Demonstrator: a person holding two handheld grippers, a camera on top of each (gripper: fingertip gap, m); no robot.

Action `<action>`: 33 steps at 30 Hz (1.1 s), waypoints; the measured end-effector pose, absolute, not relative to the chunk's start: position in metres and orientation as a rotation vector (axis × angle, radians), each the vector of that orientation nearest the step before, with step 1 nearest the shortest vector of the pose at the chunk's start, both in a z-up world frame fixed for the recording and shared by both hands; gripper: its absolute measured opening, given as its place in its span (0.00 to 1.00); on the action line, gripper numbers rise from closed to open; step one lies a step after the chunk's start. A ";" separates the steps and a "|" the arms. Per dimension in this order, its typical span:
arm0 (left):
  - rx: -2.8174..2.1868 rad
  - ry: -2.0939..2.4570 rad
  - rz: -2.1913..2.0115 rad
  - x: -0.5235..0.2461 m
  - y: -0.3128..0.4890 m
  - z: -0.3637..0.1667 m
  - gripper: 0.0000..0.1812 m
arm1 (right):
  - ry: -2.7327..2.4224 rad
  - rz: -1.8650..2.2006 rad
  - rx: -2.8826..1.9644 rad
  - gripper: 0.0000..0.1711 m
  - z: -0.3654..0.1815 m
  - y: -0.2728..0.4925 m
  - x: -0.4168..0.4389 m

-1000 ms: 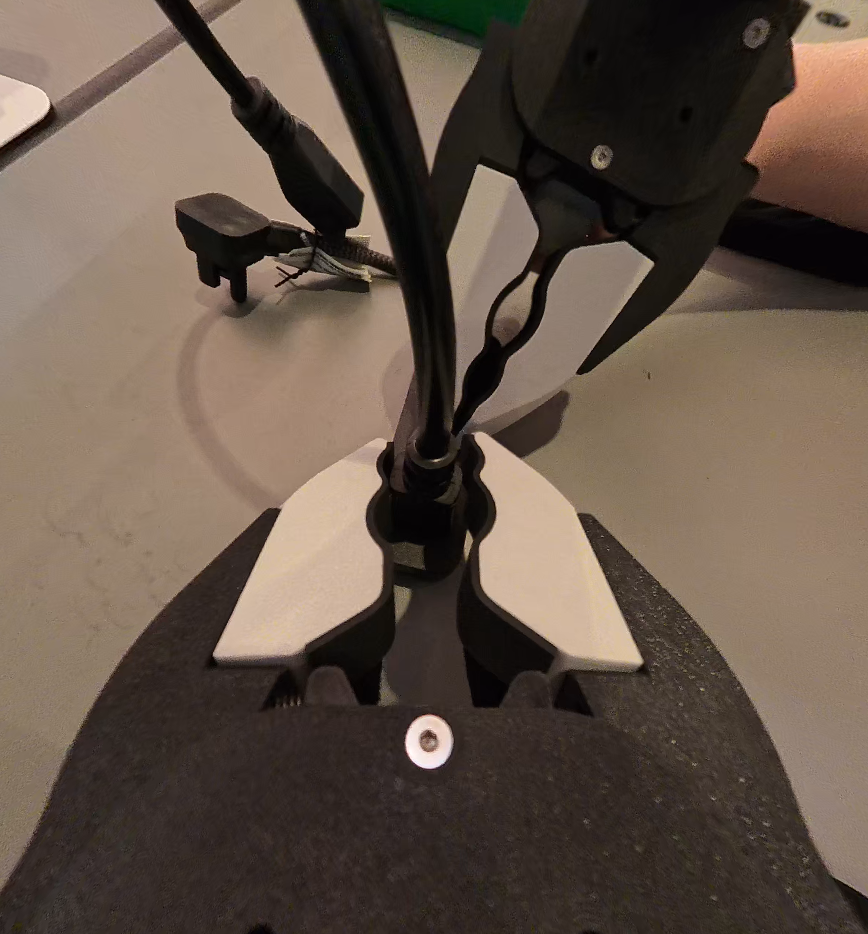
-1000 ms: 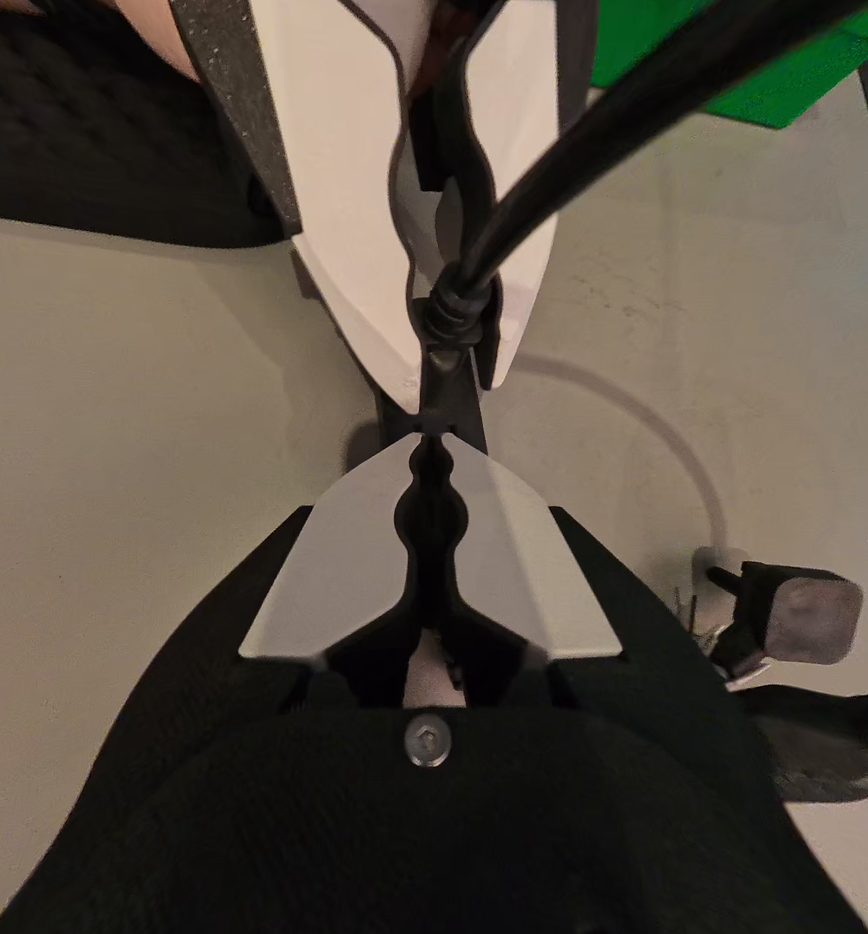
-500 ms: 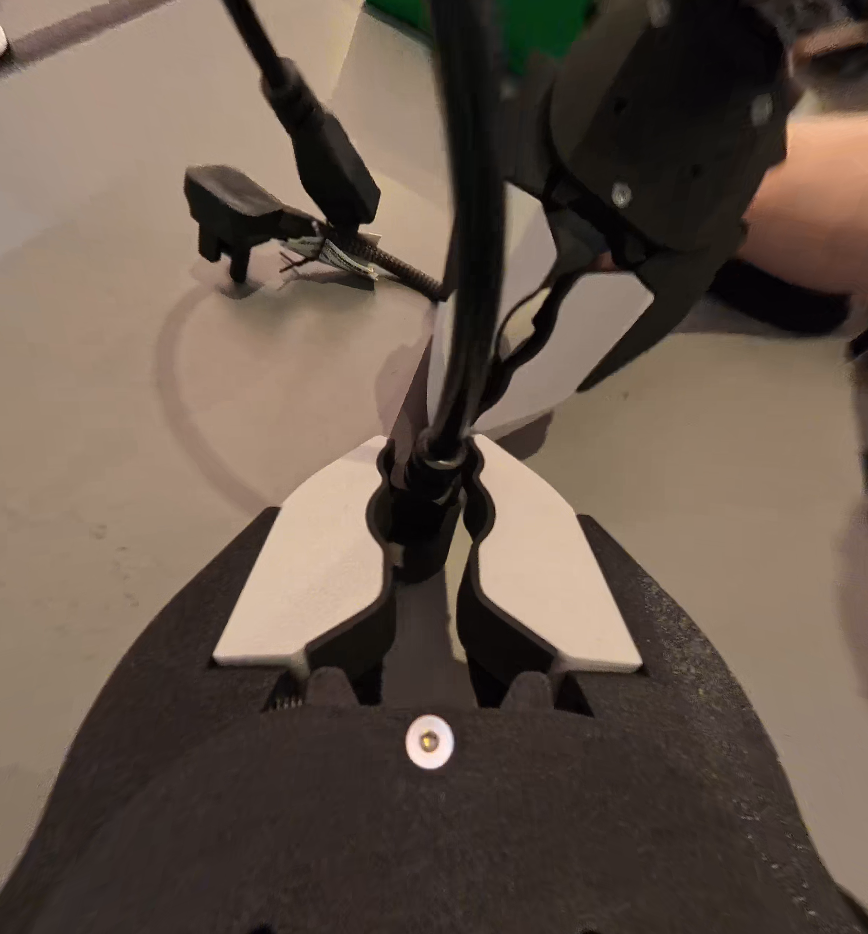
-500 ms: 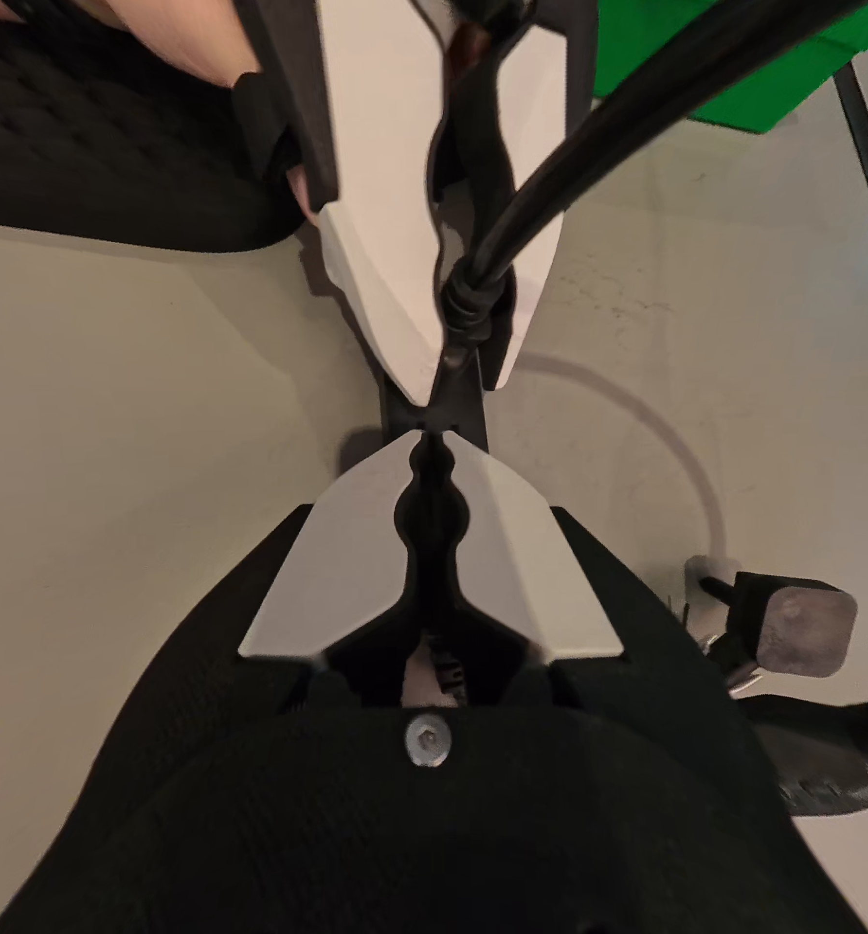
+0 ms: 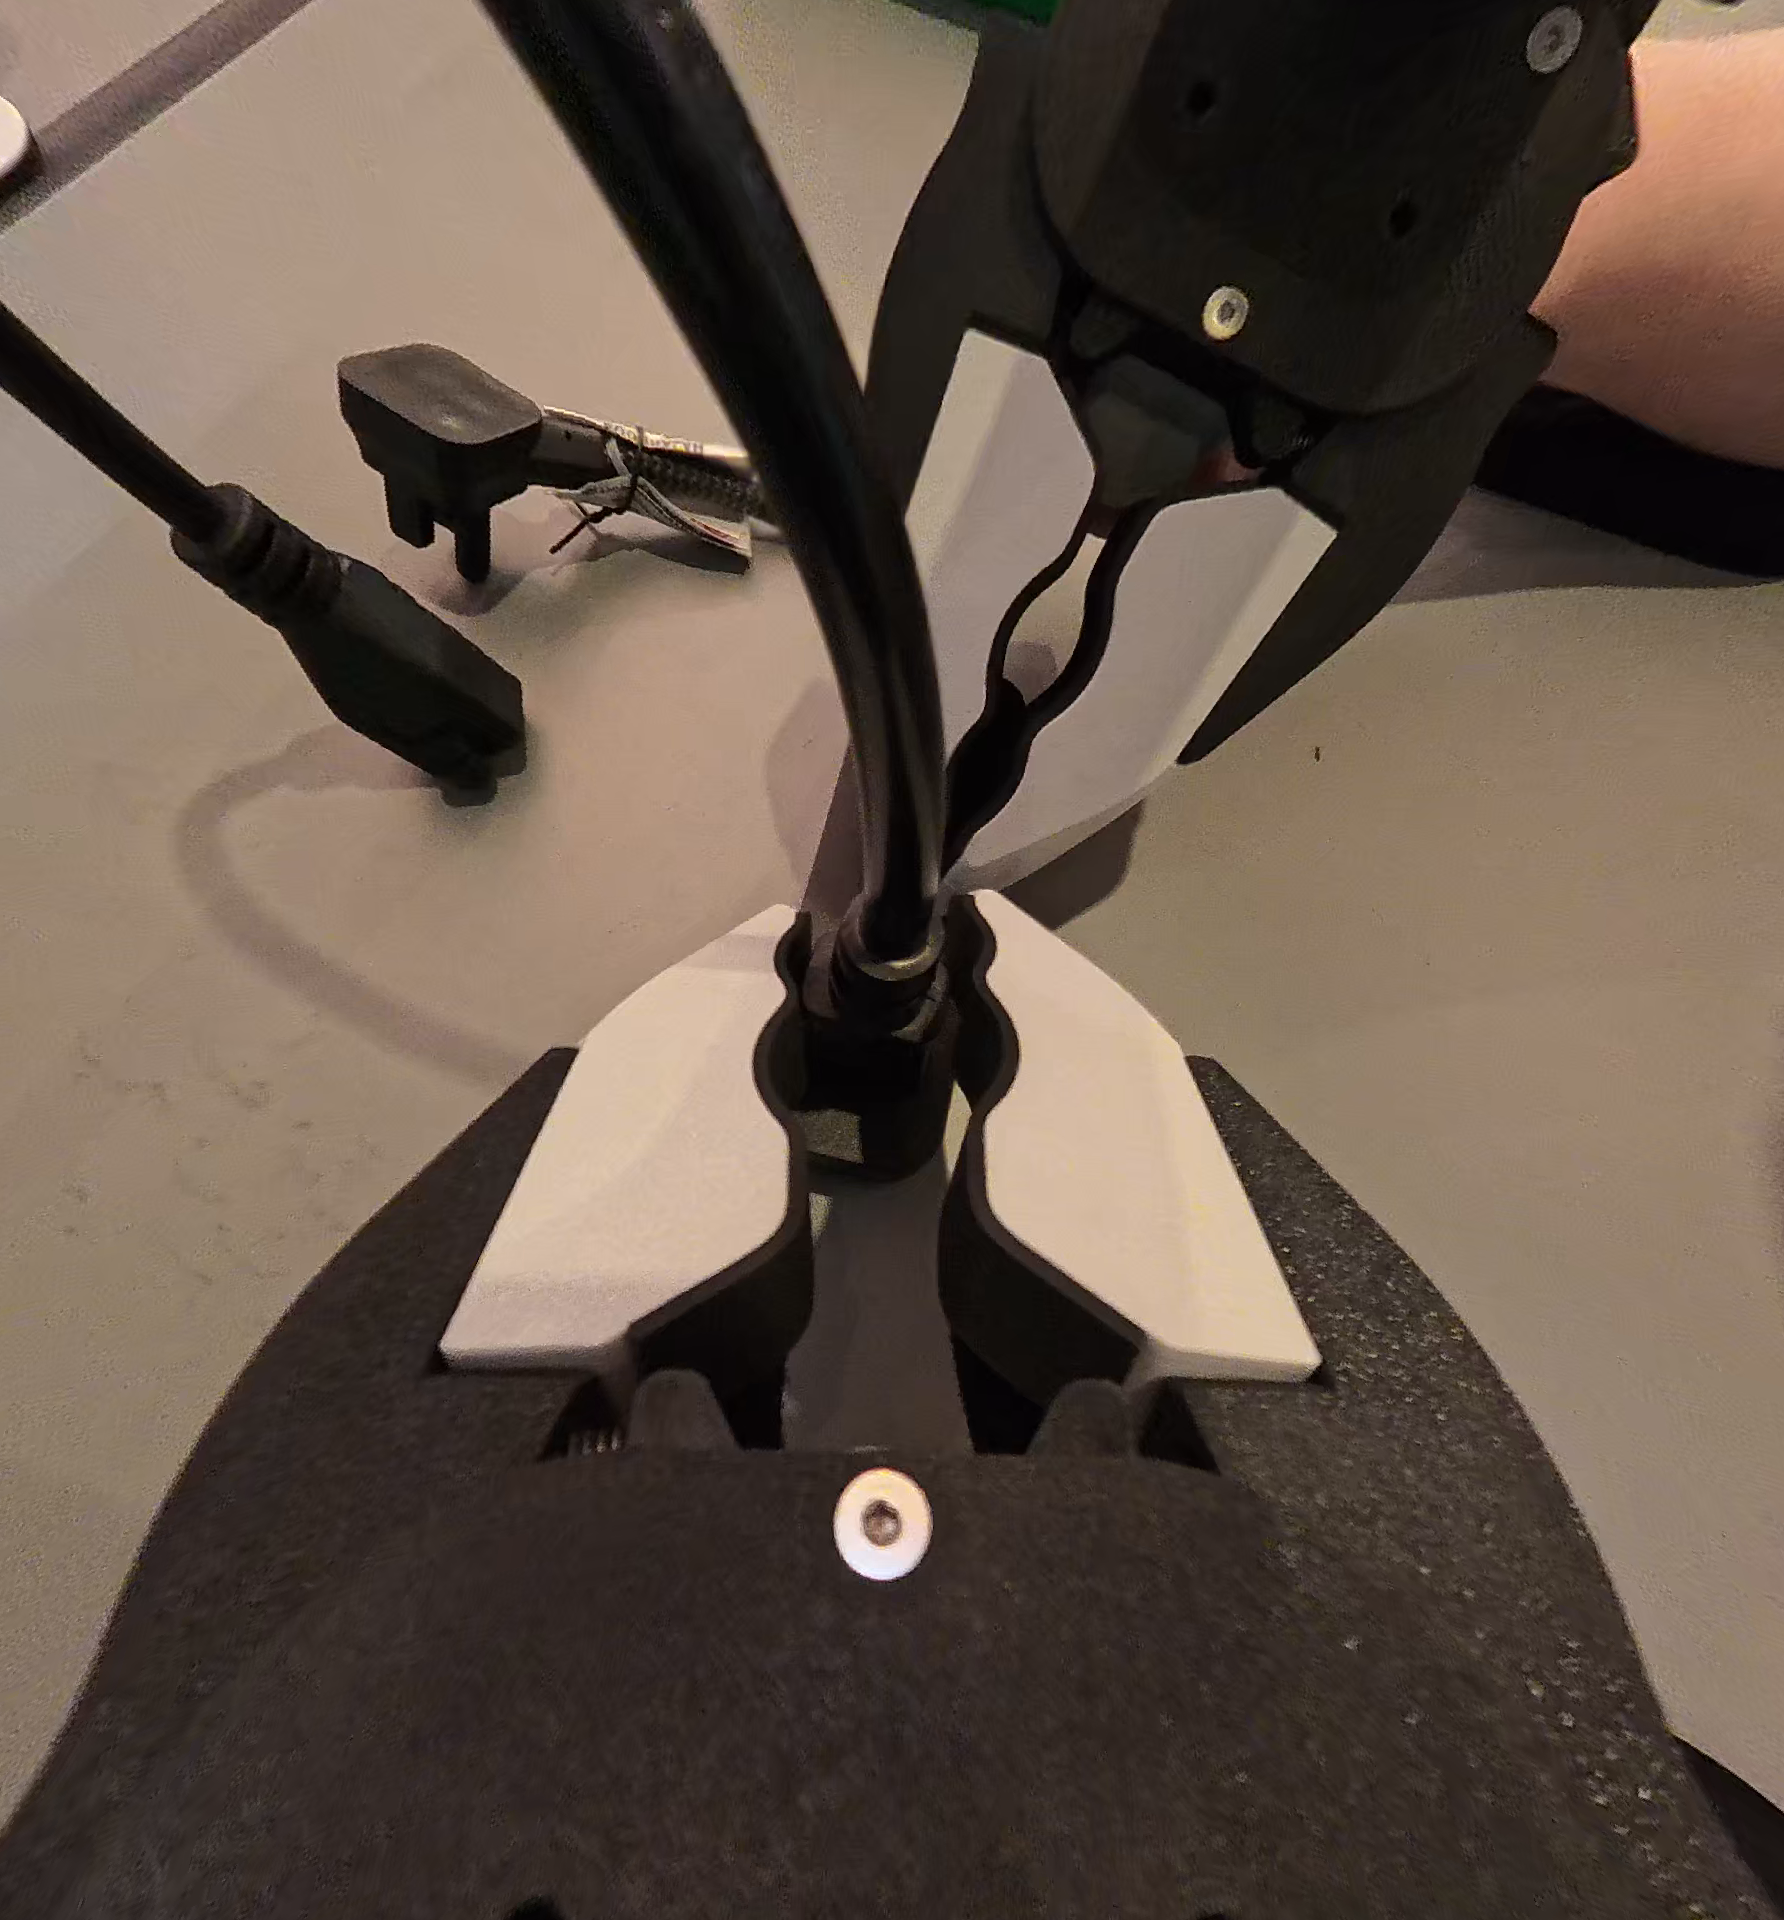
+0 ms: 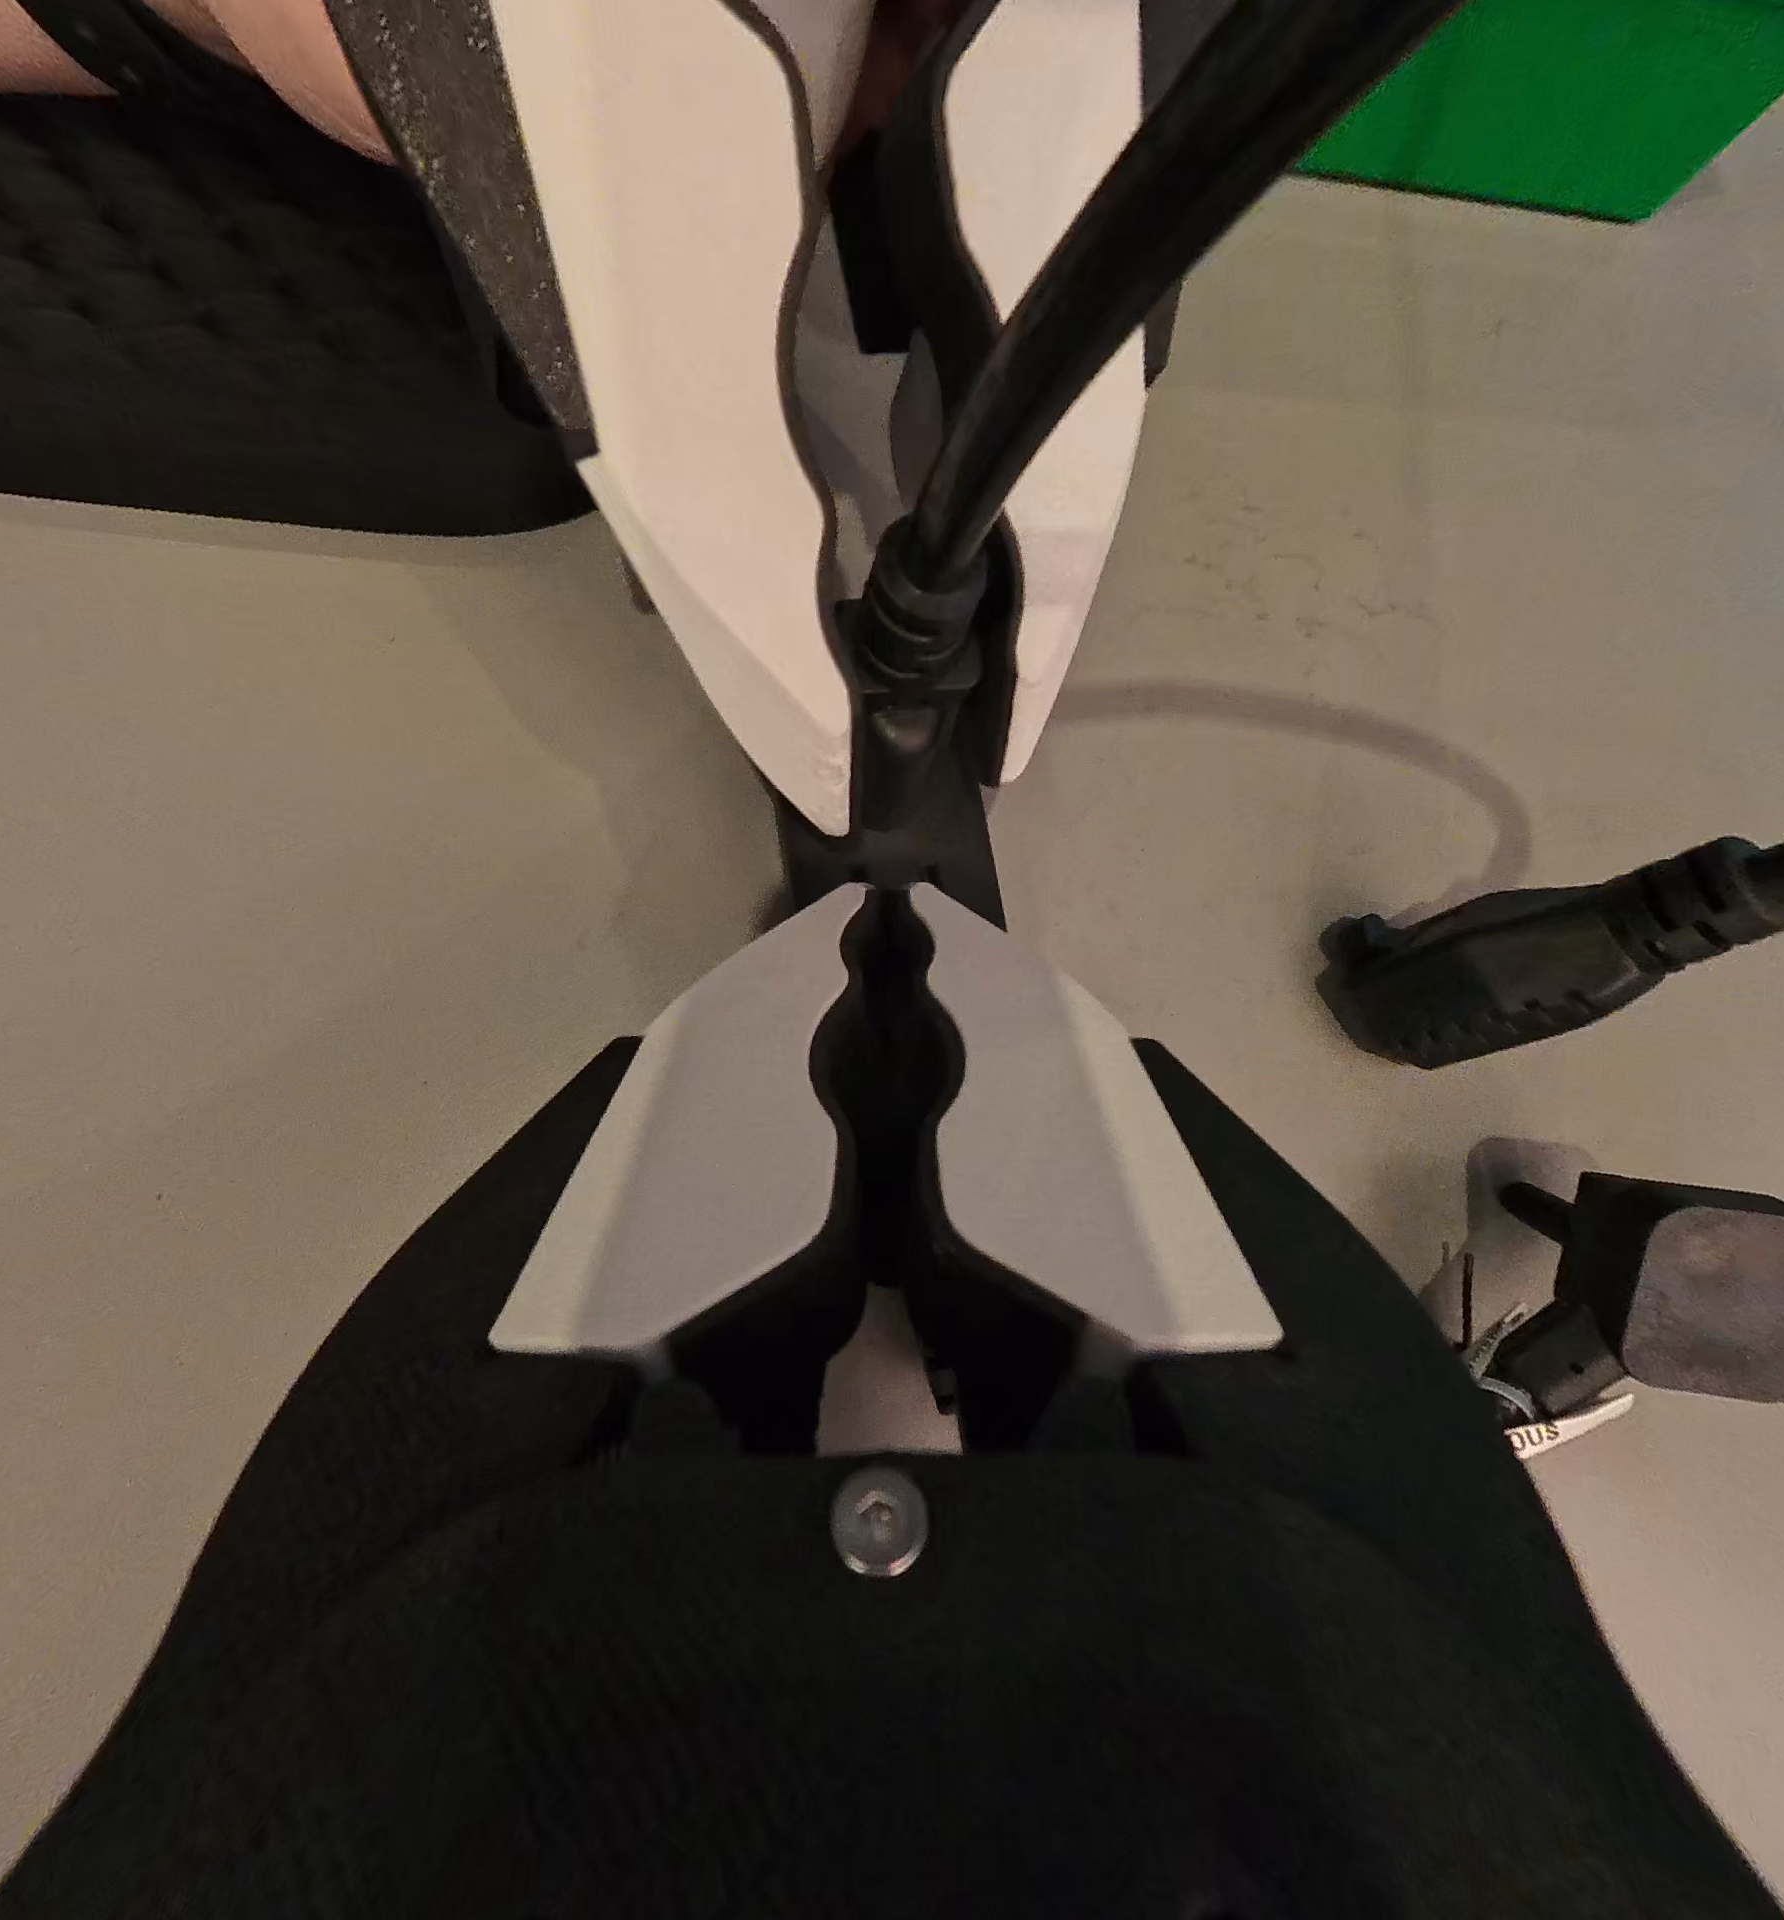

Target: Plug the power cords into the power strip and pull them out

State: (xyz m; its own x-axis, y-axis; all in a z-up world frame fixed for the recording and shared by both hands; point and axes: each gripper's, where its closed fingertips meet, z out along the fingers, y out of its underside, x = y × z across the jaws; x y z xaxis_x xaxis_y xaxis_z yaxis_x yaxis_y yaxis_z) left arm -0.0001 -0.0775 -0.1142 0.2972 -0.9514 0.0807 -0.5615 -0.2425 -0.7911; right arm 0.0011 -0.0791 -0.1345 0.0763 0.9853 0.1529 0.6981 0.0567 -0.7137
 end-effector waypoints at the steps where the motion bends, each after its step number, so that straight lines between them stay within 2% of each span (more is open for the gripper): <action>1: -1.914 1.347 -0.748 0.000 -0.077 -0.114 0.13 | -1.682 0.560 -1.700 0.04 -0.134 -0.079 0.001; 16: -1.991 1.190 -0.979 -0.003 -0.076 -0.113 0.14 | -1.666 0.507 -1.692 0.04 -0.135 -0.077 0.000; 30: -1.983 1.348 -0.745 -0.002 -0.075 -0.116 0.13 | -1.658 0.505 -1.688 0.04 -0.135 -0.077 -0.003; 33: -1.988 1.281 -0.839 -0.002 -0.075 -0.114 0.14 | -1.663 0.508 -1.696 0.04 -0.135 -0.077 -0.004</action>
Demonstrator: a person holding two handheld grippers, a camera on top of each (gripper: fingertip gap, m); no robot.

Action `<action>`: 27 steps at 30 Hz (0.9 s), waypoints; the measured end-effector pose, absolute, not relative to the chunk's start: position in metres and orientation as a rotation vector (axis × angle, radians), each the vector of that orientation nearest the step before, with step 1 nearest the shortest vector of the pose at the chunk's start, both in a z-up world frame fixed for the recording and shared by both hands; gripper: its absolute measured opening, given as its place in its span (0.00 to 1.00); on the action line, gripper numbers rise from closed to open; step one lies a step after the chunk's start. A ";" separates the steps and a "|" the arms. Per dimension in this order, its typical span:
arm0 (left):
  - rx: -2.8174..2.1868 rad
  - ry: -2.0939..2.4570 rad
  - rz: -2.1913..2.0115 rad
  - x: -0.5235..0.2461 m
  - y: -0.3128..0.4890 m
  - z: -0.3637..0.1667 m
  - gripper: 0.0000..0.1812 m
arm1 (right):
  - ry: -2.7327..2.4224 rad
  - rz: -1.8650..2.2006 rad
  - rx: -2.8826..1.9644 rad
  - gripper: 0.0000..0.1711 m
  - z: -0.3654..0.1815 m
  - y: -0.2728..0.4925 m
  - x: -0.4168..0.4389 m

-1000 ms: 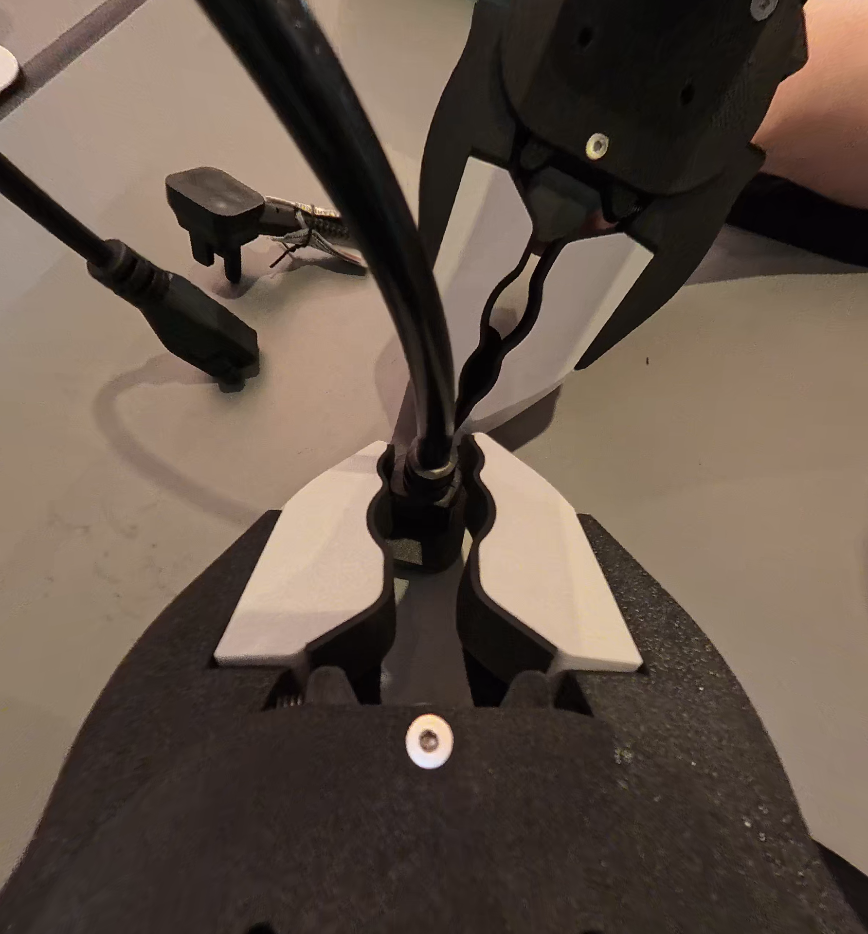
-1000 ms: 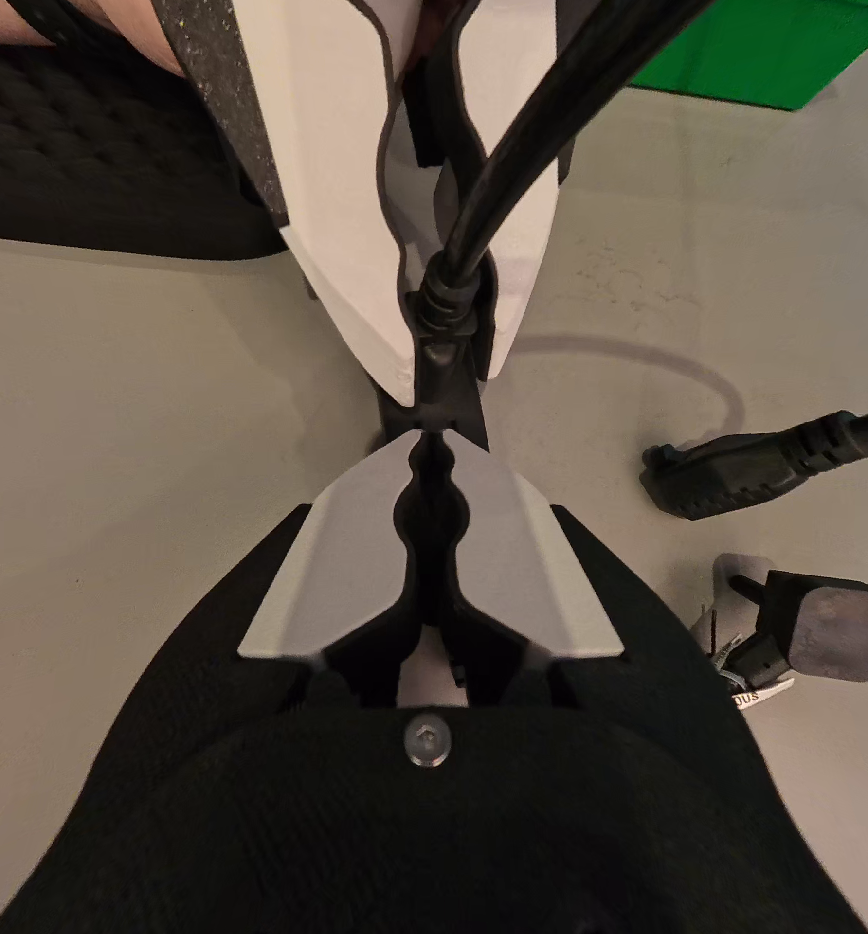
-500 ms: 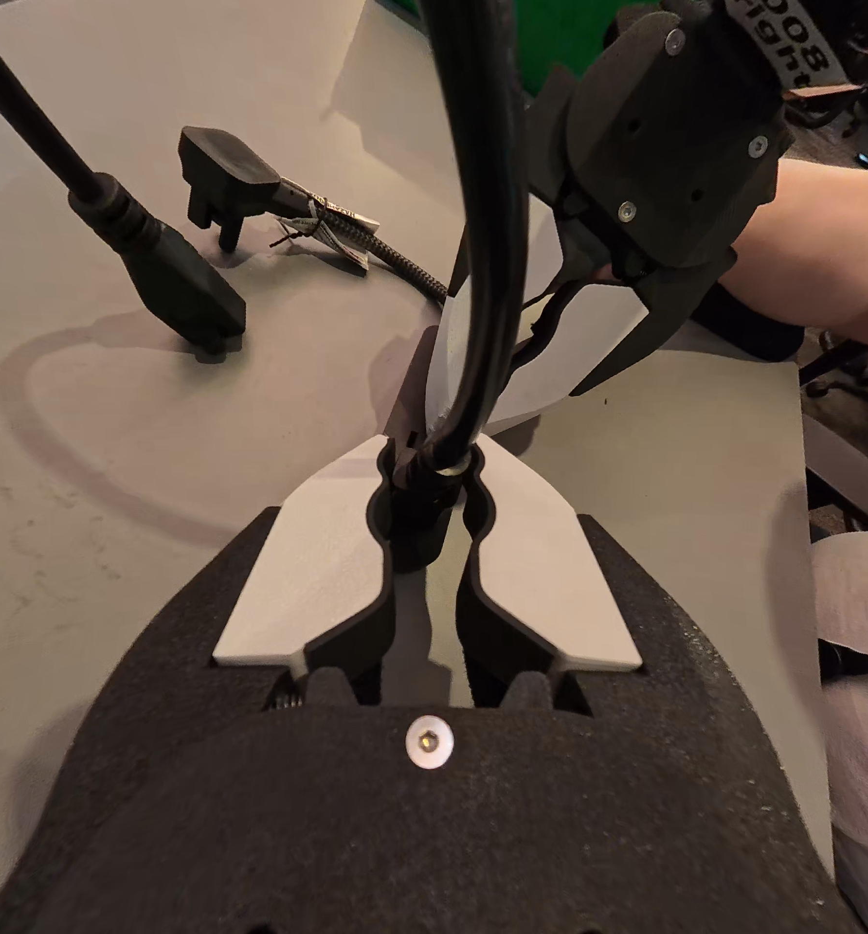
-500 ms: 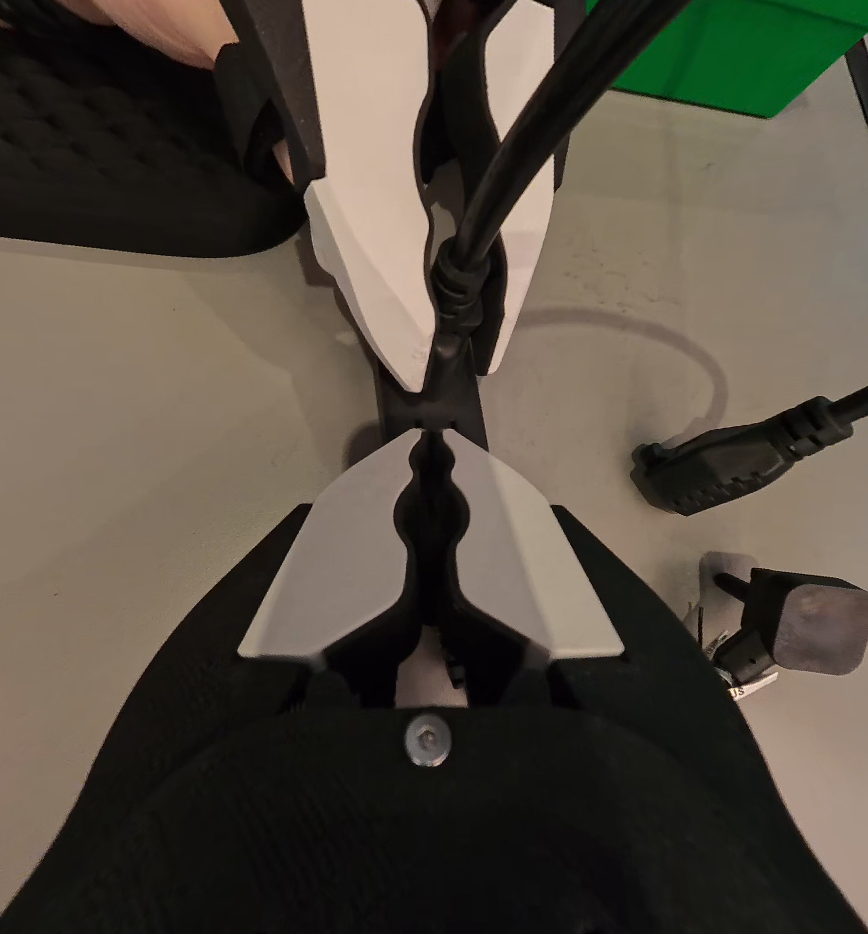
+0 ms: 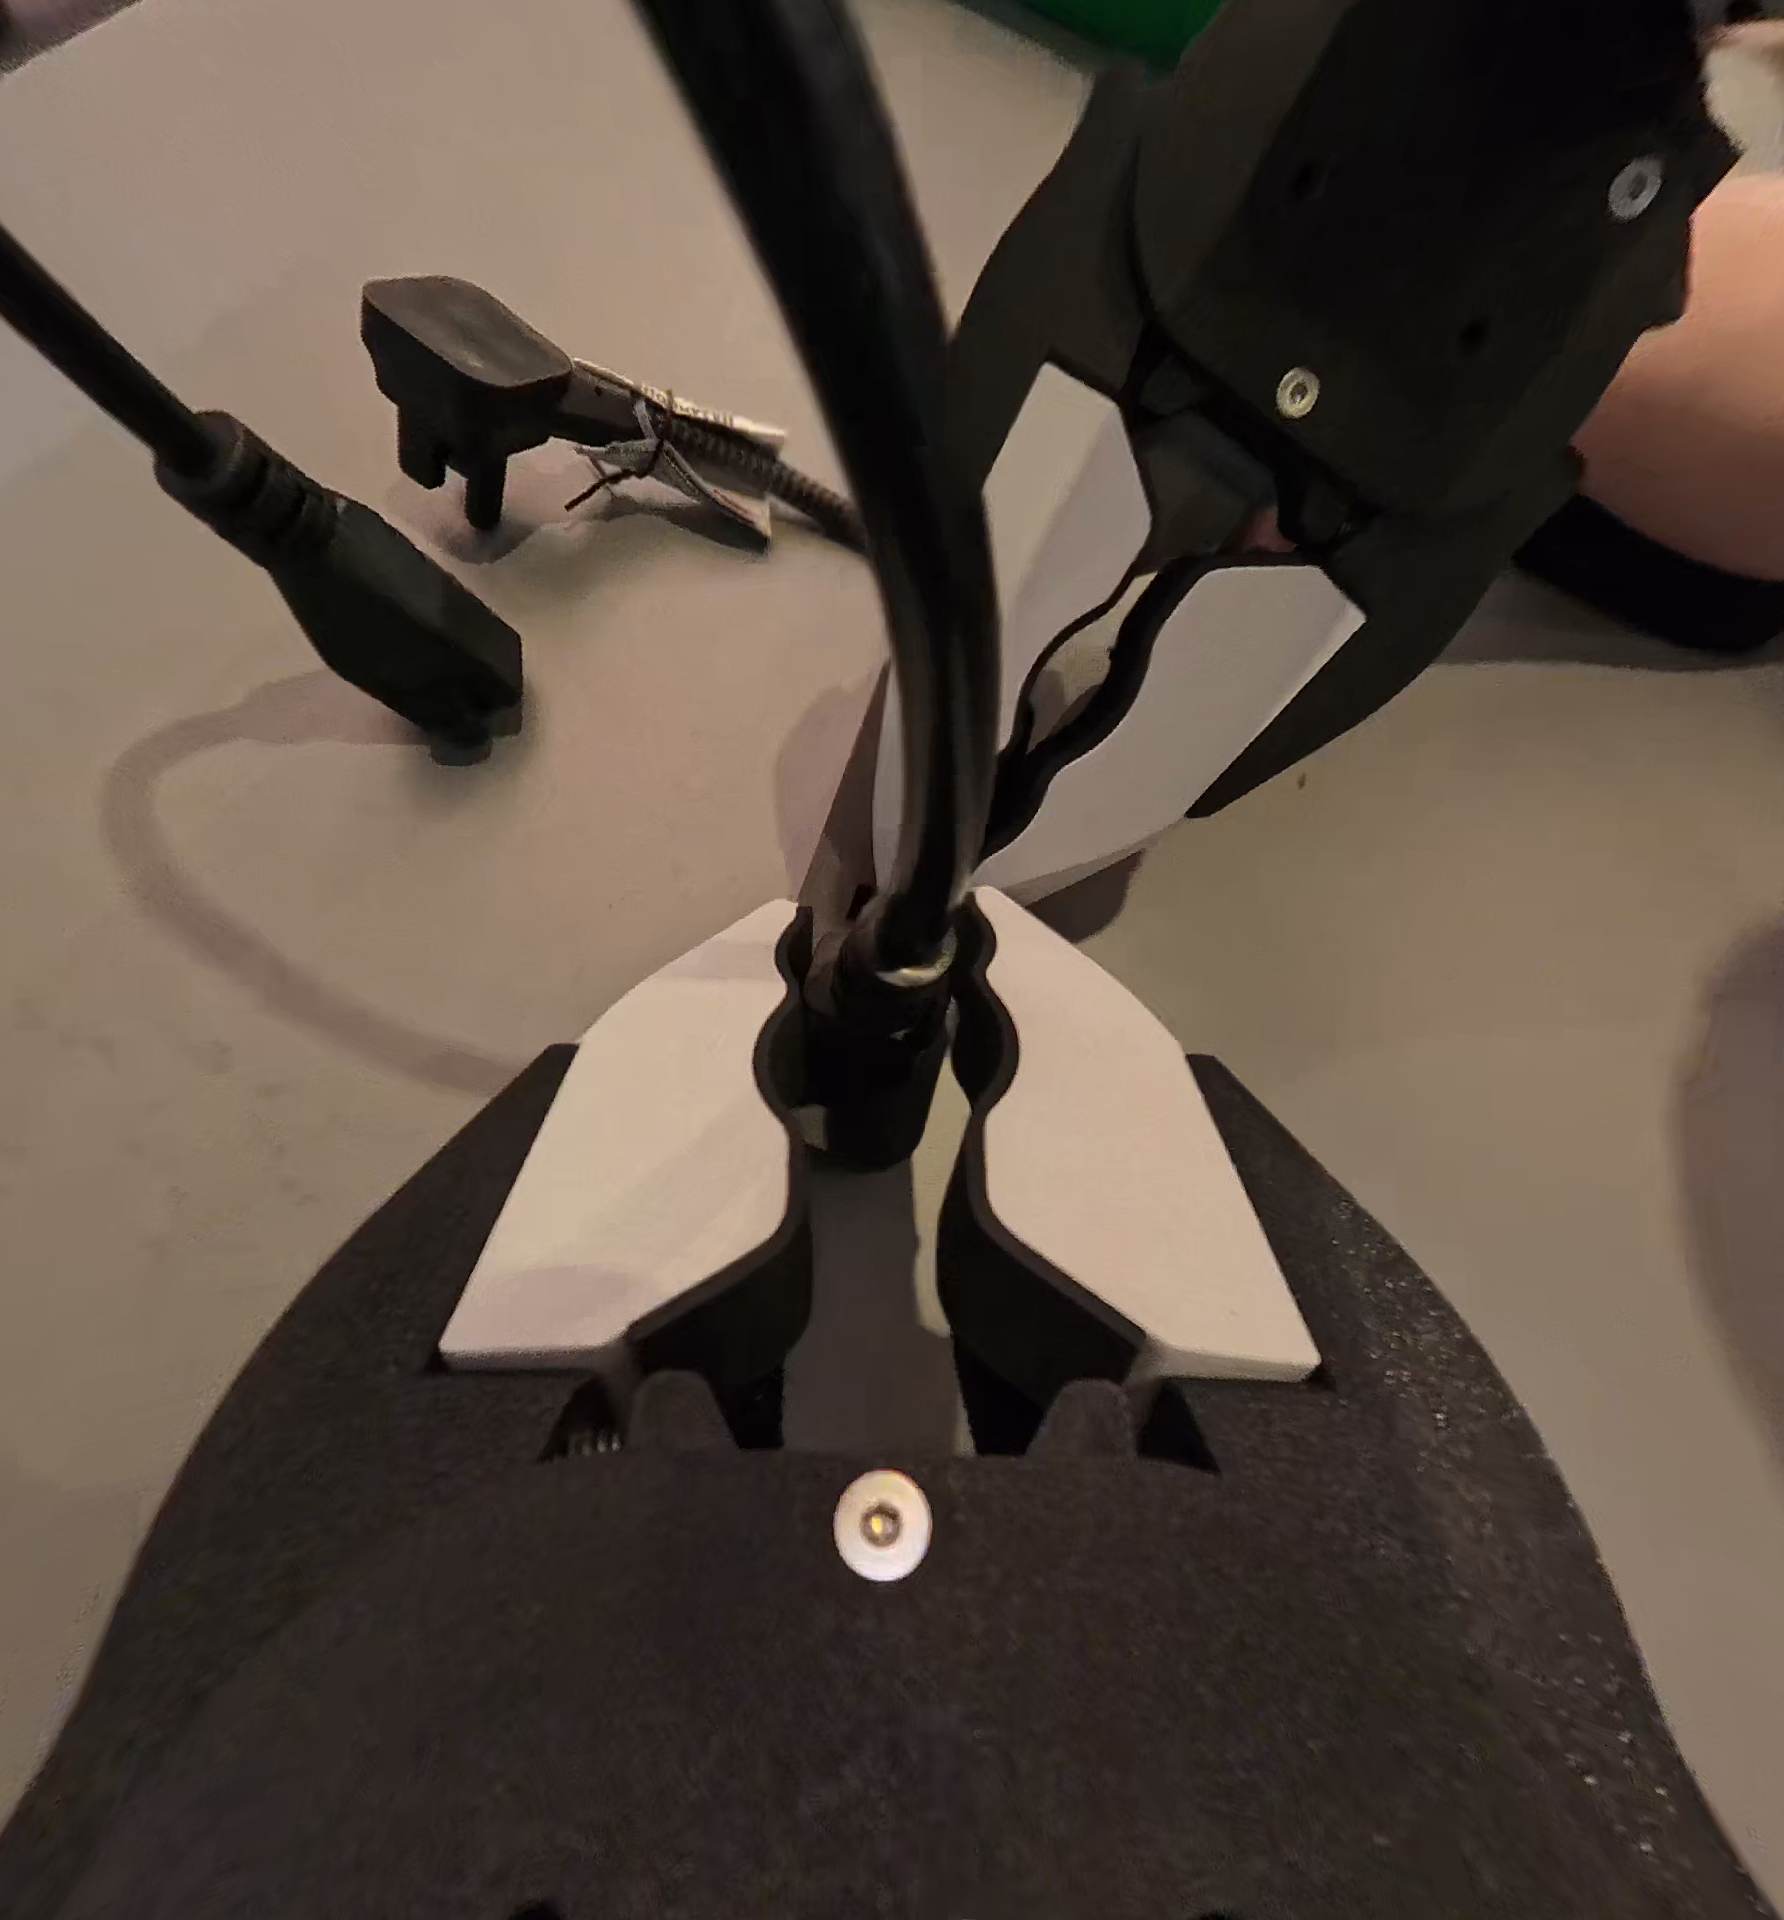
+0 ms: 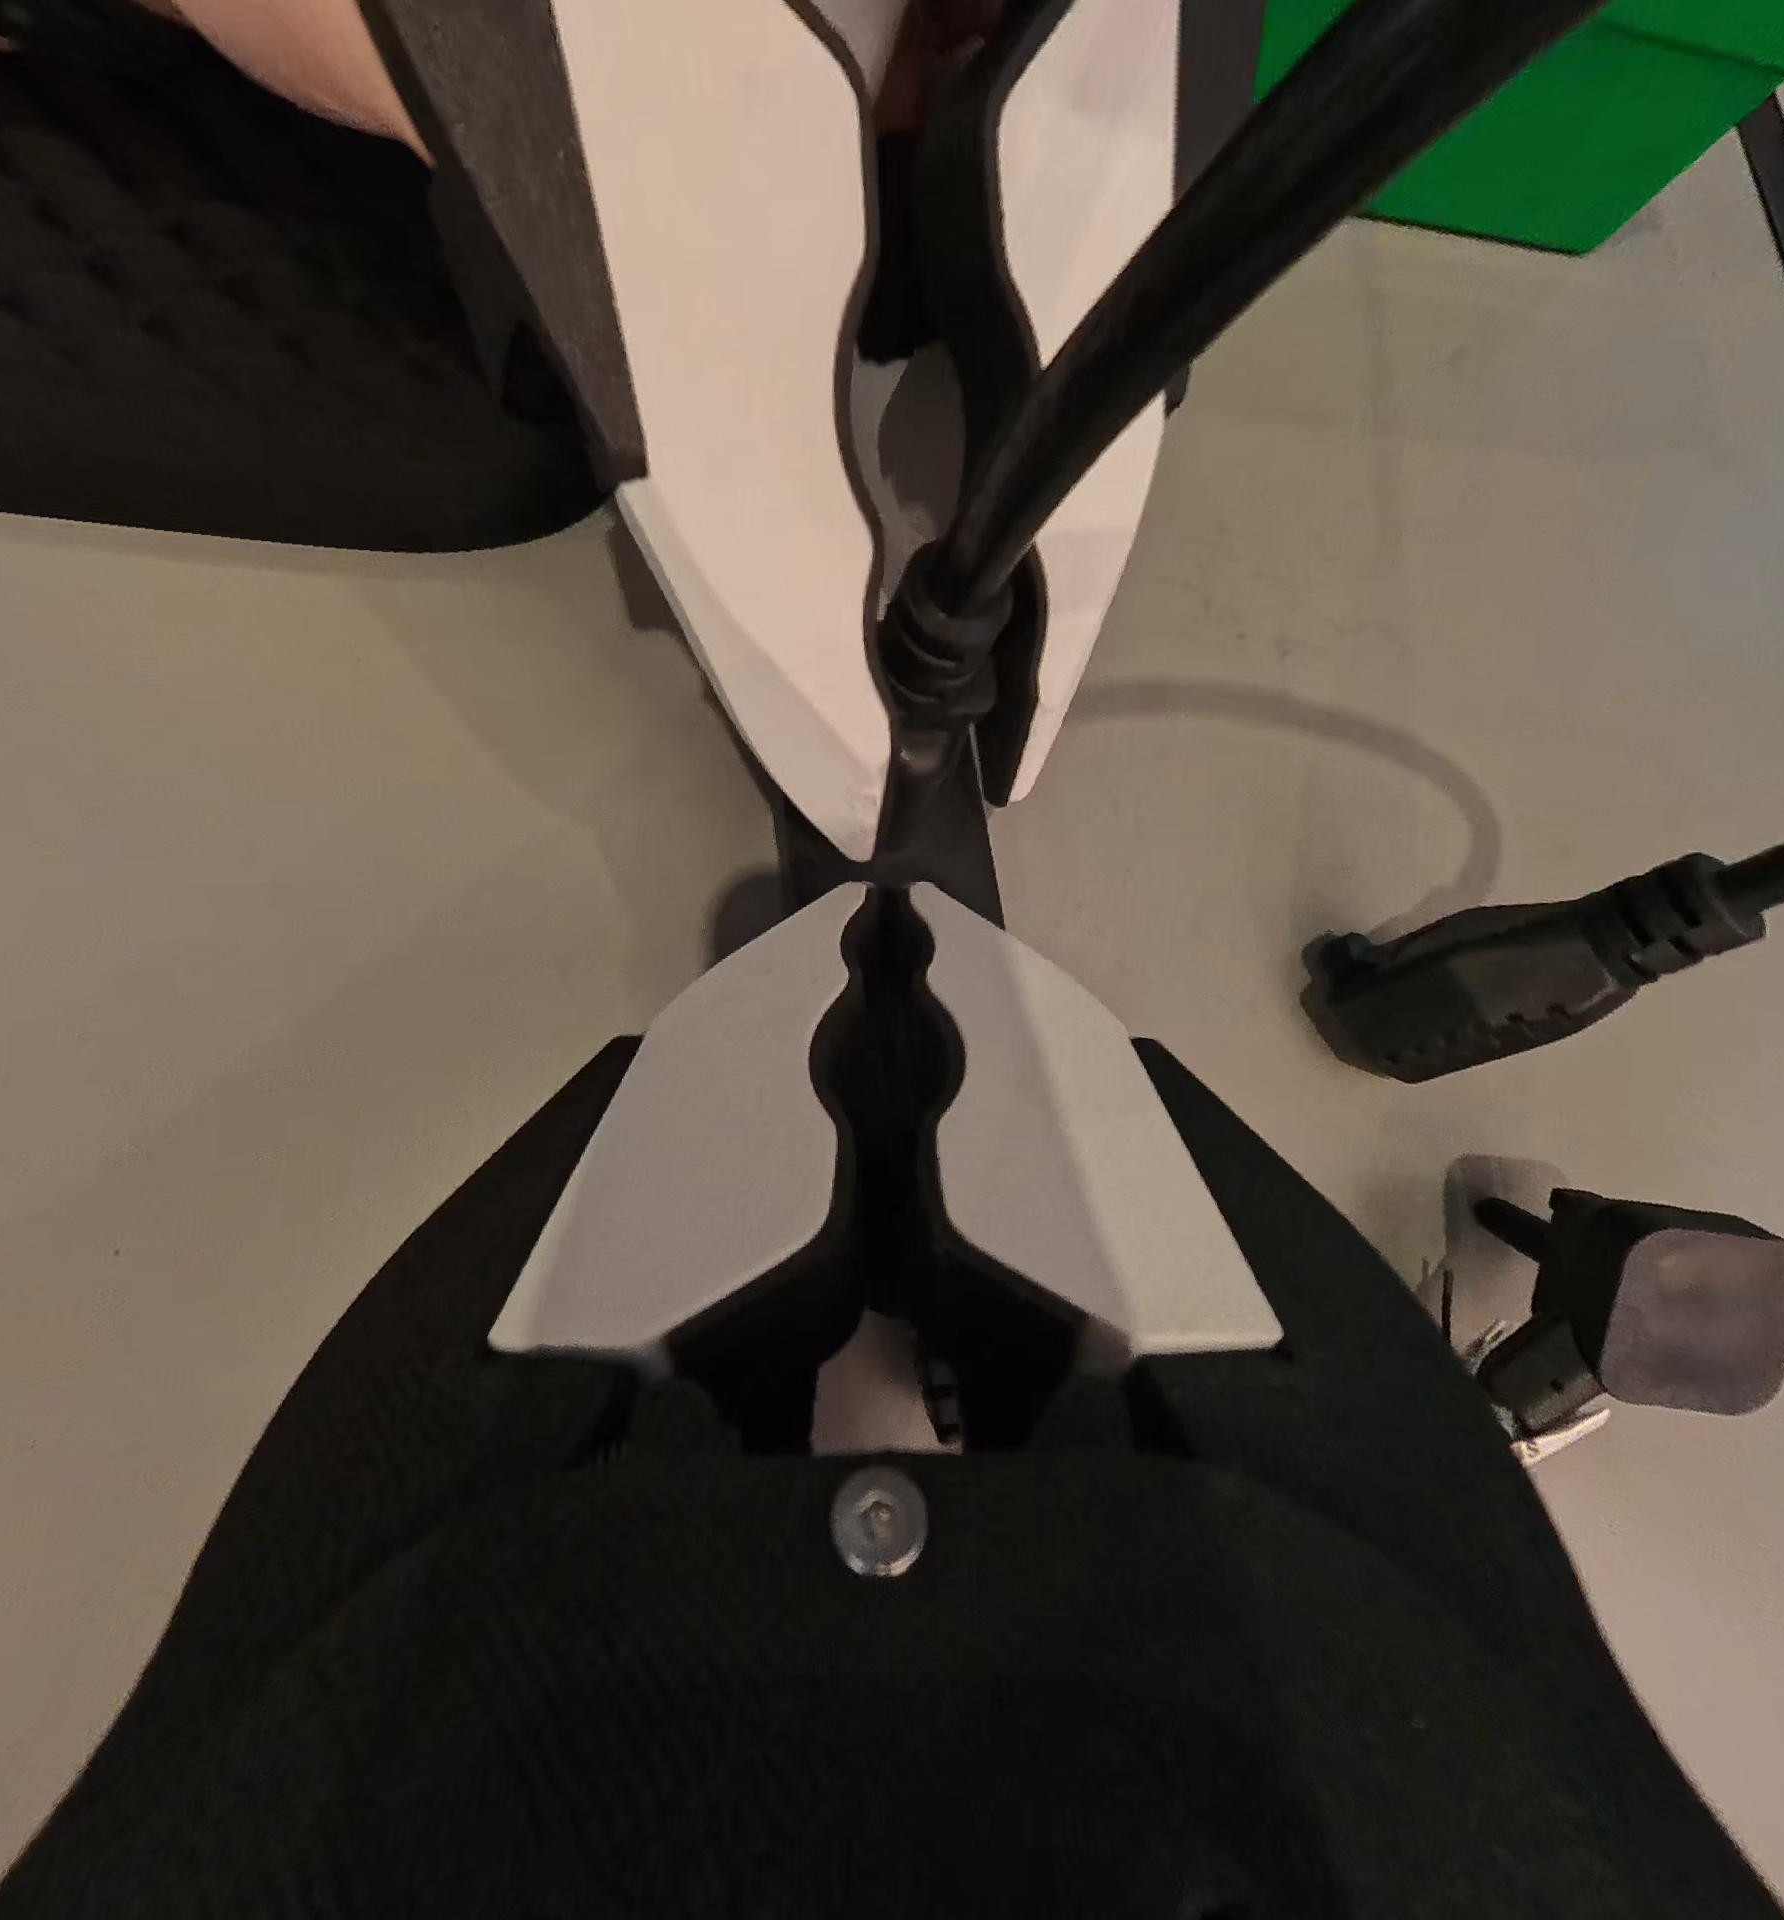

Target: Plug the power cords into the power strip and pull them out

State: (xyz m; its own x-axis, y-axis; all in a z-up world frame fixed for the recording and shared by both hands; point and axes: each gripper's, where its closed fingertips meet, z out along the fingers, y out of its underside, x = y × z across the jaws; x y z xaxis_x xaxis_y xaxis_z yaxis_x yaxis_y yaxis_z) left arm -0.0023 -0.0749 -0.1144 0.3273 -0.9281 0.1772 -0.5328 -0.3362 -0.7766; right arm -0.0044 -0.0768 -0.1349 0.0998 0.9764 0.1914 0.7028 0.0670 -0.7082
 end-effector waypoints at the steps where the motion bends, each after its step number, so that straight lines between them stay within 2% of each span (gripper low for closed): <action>1: -1.995 1.258 -0.874 -0.004 -0.075 -0.114 0.14 | -1.663 0.510 -1.701 0.04 -0.135 -0.077 -0.004; 7: -2.021 1.164 -1.007 -0.006 -0.075 -0.113 0.14 | -1.650 0.505 -1.717 0.04 -0.135 -0.076 -0.001; 15: -2.036 1.304 -0.693 -0.007 -0.075 -0.114 0.13 | -1.652 0.548 -1.736 0.04 -0.135 -0.078 -0.002; 21: -1.893 1.380 -0.556 -0.006 -0.073 -0.108 0.08 | -1.667 0.537 -1.725 0.04 -0.135 -0.079 -0.003; 27: -1.958 1.290 -0.805 -0.006 -0.072 -0.106 0.08 | -1.647 0.523 -1.734 0.04 -0.135 -0.079 -0.004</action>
